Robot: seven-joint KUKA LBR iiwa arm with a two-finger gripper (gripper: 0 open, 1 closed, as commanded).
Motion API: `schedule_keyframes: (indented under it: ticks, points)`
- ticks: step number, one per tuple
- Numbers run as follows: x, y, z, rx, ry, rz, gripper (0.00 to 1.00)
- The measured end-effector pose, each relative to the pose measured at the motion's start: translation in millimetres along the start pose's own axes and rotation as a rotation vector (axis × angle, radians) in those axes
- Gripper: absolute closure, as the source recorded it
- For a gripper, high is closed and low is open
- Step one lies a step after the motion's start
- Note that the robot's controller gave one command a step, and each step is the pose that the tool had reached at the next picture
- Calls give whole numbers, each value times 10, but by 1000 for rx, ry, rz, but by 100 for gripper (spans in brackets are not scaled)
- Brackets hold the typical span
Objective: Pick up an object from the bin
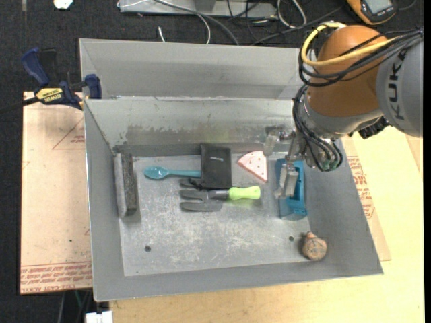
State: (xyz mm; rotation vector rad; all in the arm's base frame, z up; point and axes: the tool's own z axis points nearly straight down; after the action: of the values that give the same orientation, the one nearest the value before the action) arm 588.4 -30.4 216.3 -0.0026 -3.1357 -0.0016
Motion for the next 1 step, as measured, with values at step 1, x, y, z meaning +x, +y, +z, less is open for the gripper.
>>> schedule_keyframes:
  ticks: [1]
  points:
    - [-11,1,-50,1,-8,-1,0]
